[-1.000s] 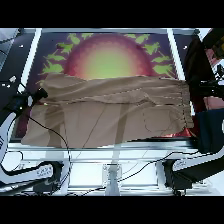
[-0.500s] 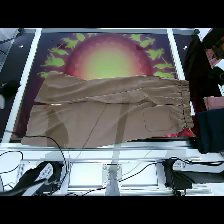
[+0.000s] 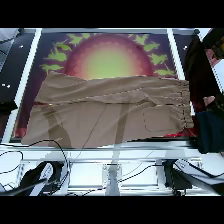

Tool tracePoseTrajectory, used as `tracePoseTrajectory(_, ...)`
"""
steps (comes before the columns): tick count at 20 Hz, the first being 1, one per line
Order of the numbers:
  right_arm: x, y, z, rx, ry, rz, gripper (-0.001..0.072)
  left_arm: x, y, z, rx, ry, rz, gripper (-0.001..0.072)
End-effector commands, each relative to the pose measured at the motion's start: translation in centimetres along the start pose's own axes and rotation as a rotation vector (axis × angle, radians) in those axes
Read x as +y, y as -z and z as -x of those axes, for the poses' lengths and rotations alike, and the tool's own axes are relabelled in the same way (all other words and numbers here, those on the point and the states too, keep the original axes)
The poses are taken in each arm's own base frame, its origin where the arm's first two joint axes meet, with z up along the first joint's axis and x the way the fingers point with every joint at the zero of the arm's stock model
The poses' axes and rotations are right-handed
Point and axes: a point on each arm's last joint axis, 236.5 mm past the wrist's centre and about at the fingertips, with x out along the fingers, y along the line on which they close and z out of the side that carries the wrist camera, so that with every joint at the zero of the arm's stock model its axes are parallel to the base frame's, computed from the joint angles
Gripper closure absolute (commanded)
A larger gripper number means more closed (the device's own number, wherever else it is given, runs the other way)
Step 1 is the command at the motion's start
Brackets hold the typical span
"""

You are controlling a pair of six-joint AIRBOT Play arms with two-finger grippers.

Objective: Fold the clothes and pants, and hang the long-sleeved shirts on hangers.

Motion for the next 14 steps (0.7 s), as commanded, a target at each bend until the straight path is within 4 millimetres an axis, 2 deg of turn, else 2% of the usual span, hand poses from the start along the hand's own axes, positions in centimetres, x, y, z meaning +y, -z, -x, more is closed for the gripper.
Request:
tracePoseTrajectory(1,0.8,5.8,-2.1,0.013,-0.063,-0.089,0.0292,-0.9,2.6,-1.8,0.072,0.018,-0.098,0.033)
tracePoseTrajectory(2,0.9,7.5,-3.2,0.035,-0.069,-0.1,0.0189,-1.4,2.8,-2.2,0.074,0.029,-0.099,0.033)
tracePoseTrajectory(3,0.4,9.2,-4.3,0.064,-0.055,-0.11,0.0159,-2.2,2.7,-2.6,0.061,0.06,-0.08,0.033)
tracePoseTrajectory(5,-1.1,11.8,-6.6,0.119,-0.01,-0.143,0.0161,-4.5,1.9,-2.9,0.026,0.145,-0.011,0.033)
tracePoseTrajectory(6,-1.1,12.1,-7.8,0.122,-0.024,-0.16,0.016,-5.3,1.7,-3.0,0.022,0.179,0.021,0.033)
tracePoseTrajectory(8,-1.1,10.6,-9.8,0.03,-0.057,-0.201,0.016,-6.5,1.9,-3.3,0.039,0.222,0.057,0.033)
tracePoseTrajectory(10,-1.7,10.5,-11.6,0.006,-0.057,-0.235,0.016,-7.2,2.4,-3.7,0.065,0.244,0.074,0.033)
tracePoseTrajectory(12,-2.5,10.5,-13.2,-0.001,-0.047,-0.263,0.016,-7.3,2.7,-4.0,0.08,0.247,0.075,0.0331)
tracePoseTrajectory(14,-3.0,8.8,-14.1,-0.056,-0.05,-0.283,0.0169,-7.4,2.7,-4.1,0.083,0.246,0.074,0.033)
